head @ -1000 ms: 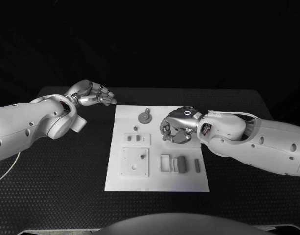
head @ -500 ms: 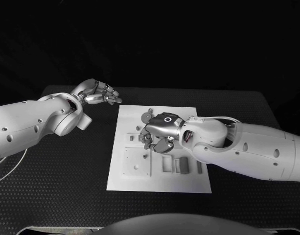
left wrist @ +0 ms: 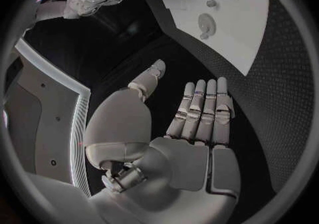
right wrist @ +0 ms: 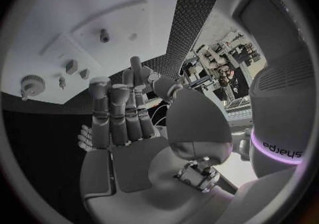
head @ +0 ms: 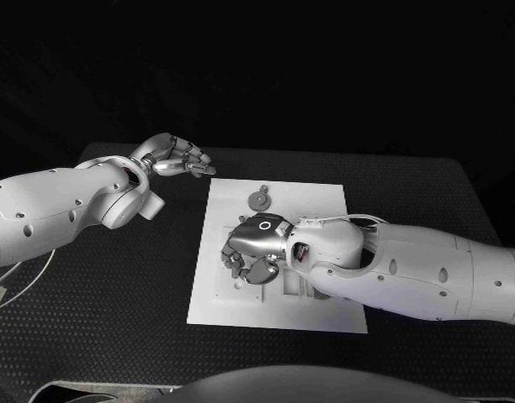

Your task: Assemble the parts on the task board

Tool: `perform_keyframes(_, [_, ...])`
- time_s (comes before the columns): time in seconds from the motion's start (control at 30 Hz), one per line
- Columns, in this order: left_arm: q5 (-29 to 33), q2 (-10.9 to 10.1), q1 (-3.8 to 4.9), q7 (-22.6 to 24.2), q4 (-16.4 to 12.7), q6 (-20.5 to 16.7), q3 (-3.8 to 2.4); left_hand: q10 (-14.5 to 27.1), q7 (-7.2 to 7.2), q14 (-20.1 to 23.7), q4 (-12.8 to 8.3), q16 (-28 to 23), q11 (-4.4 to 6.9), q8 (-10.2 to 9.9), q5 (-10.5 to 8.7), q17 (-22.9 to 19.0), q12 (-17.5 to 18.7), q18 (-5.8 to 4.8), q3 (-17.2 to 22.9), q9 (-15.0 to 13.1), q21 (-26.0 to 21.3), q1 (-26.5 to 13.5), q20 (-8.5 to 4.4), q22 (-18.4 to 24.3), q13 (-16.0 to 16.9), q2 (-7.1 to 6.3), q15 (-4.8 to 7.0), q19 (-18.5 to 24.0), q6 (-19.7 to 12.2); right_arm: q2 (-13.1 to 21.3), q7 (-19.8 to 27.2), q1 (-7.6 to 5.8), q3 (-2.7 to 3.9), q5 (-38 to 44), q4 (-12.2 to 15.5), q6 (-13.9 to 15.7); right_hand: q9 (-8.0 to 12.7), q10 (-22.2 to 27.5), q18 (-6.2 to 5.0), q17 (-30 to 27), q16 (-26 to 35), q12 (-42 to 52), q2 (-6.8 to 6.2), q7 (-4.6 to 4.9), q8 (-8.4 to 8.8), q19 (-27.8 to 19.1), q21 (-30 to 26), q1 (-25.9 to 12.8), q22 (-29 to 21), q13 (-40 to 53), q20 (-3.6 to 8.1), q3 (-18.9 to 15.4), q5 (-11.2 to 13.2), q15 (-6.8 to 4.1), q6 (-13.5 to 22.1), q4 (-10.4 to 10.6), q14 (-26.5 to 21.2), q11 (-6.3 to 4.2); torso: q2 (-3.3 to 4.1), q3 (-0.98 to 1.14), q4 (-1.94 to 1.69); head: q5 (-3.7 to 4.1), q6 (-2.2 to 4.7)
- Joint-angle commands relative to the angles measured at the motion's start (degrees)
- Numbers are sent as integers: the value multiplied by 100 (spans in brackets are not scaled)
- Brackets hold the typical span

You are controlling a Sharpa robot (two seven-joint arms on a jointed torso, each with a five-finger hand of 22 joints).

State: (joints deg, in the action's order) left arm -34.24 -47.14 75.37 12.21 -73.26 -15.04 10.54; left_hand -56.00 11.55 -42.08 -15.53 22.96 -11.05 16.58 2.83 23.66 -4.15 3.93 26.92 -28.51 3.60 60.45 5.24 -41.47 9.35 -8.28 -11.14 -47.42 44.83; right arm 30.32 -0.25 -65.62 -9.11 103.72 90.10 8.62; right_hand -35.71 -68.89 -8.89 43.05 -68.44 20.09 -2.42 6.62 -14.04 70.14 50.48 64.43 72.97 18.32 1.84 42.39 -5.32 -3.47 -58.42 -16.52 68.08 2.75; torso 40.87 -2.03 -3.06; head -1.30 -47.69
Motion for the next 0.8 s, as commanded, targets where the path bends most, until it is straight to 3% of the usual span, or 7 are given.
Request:
perform_keyframes(0.03, [45, 10, 2, 22, -24, 48, -5, 28, 37, 23, -4, -23, -27, -20, 9, -6, 34, 45, -21, 9, 15, -13, 32, 8, -7, -9, -6, 15, -31, -72, 77, 40, -25, 123, -53, -162, 2, -65, -611, 6, -19, -17, 57, 33, -43, 3, 25, 14, 10, -2, 29, 42, -37, -39, -41, 1, 6, -32, 1, -3, 0, -36, -19])
perform_keyframes(0.17, [45, 15, 2, 28, -32, 48, -5, 28, 37, 24, -3, -25, -27, -19, 9, -6, 34, 44, -22, 9, 16, -14, 32, 11, -10, -10, -6, 17, -31, -160, 66, 88, -116, 215, -144, -186, 3, -64, -611, 7, -18, -21, 60, 34, -42, 1, 25, 13, 12, -2, 31, 44, -43, -39, -38, -2, 4, -32, 0, 3, 4, -71, -21])
perform_keyframes(0.23, [45, 13, 2, 28, -38, 47, -5, 28, 37, 25, -3, -25, -27, -19, 9, -6, 33, 44, -22, 9, 16, -13, 32, 12, -11, -10, -6, 18, -31, -169, 57, 110, -129, 232, -162, -168, 4, -63, -611, 7, -18, -21, 61, 34, -42, 1, 25, 13, 12, -2, 31, 45, -45, -39, -38, -2, 4, -32, 1, 3, 3, -73, -24])
perform_keyframes(0.5, [45, 5, 2, 27, -46, 32, -5, 30, 38, 26, -1, -28, -28, -18, 9, -6, 33, 43, -25, 9, 17, -16, 33, 17, -15, -14, -8, 21, -33, -213, -39, 232, -143, 469, -200, -23, 4, -64, -611, 8, -19, -24, 59, 33, -42, 0, 26, 13, 15, -2, 34, 46, -50, -39, -38, -6, 2, -32, 2, 4, 5, -94, -33])
perform_keyframes(0.8, [45, 7, 2, 41, -38, 37, -5, 28, 37, 25, 1, -28, -27, -17, 9, -5, 30, 43, -24, 8, 19, -16, 32, 21, -18, -13, -8, 21, -32, -227, -60, 248, -143, 502, -212, 5, 4, -67, -611, 11, -21, -27, 51, 32, -45, 0, 30, 17, 21, 0, 40, 48, -54, -40, -40, -10, 2, -33, 0, 6, 9, -107, -39])
